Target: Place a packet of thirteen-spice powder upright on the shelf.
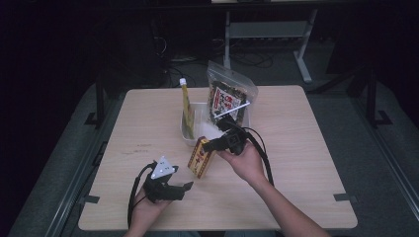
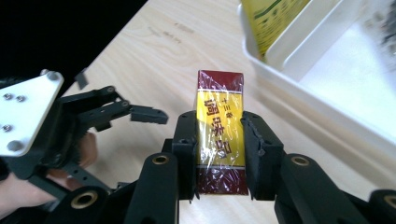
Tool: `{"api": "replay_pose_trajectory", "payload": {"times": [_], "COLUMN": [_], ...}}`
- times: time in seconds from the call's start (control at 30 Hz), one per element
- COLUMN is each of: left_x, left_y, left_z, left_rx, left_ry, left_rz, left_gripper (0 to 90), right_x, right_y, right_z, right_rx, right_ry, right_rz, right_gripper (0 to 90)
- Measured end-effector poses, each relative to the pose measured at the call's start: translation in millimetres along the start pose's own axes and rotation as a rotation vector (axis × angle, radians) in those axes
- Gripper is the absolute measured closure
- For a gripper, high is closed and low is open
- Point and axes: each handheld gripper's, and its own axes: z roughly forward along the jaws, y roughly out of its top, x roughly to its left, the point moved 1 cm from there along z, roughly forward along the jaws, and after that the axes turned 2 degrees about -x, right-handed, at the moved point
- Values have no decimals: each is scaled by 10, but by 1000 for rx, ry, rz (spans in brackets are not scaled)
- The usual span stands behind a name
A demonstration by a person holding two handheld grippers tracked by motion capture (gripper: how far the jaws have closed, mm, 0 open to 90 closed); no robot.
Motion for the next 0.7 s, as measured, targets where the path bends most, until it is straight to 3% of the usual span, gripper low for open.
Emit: {"api": "replay_pose_trajectory", "payload": {"times": [0.7], "left_x": [156], "left_y": [-55], "left_z": [-77], "left_rx": [-4], "left_ry": [43], "left_rz": [-25], "left_gripper": [223], "right_x": [12], "right_y": [354], "right_z": [-195], "right_rx": [-81], "right_ry": [-155], "right_rz": [40], "right_gripper": [685]}}
